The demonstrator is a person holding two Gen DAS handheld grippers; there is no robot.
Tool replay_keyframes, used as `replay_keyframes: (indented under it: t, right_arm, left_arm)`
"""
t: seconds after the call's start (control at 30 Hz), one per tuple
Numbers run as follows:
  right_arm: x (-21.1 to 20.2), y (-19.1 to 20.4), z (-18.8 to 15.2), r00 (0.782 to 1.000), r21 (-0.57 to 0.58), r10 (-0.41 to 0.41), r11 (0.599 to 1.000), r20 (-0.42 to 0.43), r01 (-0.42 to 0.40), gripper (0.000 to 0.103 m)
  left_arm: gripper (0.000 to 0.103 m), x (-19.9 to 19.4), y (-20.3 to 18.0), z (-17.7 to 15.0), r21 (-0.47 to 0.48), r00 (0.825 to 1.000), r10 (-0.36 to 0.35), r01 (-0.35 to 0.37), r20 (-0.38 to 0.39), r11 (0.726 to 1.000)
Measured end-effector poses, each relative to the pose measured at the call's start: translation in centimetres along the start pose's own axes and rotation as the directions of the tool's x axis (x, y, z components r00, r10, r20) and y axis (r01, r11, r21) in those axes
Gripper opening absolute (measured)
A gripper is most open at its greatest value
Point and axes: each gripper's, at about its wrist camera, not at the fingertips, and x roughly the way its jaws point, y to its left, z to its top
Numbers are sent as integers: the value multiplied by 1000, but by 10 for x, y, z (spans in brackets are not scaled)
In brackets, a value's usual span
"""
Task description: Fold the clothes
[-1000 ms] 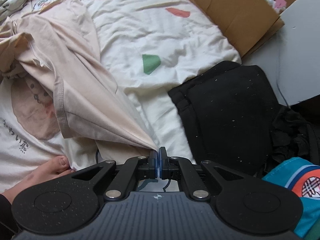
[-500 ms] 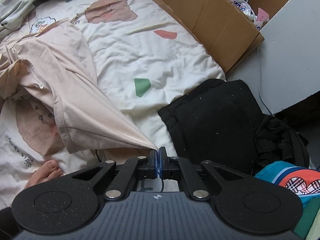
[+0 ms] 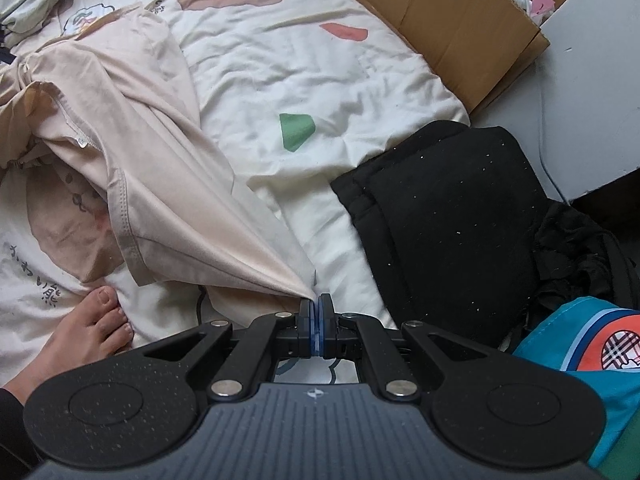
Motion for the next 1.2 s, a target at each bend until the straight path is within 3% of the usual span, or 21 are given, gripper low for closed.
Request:
replay_keyframes:
  t: [0.03,0.07,0.2,0.47,0.63,0.87,1.03,1.1,1.17,1.2]
  right_arm:
    - [1,0,0,1000,-1,1,1000,-2,-1,0]
    - [2,0,0,1000,0,1,1000,-4,-1,0]
    - [2,-1,0,1000,4,-3,1000,-2,3,0]
    - [0,-5,-8,1000,24,-16,1000,-5,16,0]
    - [4,-16,-15,999,70,-43,997,-11,44,0]
    - [12,-6,-11,1000,46,4,999,-2,-3,0]
    - [18,13,-5,999,-3,45,999,2,-45,1]
    - [17,19,-5,998,-28,64,998,11,-63,9]
    - [17,25,-6,998,-50,68,996,13,-67,25]
    - [16,28,-7,998,-63,68,996,17,-67,26]
  left_arm:
    - [18,4,3,1,-15,1000,-19,19,0,1000]
    - [10,8,7,3,-31,999,-39,39,0,999]
    - [5,6,20,8,-69,998,-44,47,48,997]
    - [5,-39,68,16,-185,991,26,-2,129,983]
    - [5,-51,104,18,-285,987,84,-41,138,958]
    - [5,-10,131,26,-337,994,97,-74,53,939]
    - [15,6,143,27,-361,992,126,-119,-3,925]
    - [17,2,144,25,-359,990,138,-133,-11,924]
    - [18,-6,143,22,-347,989,148,-144,-14,927]
    - [18,-11,142,21,-338,988,154,-150,-16,929]
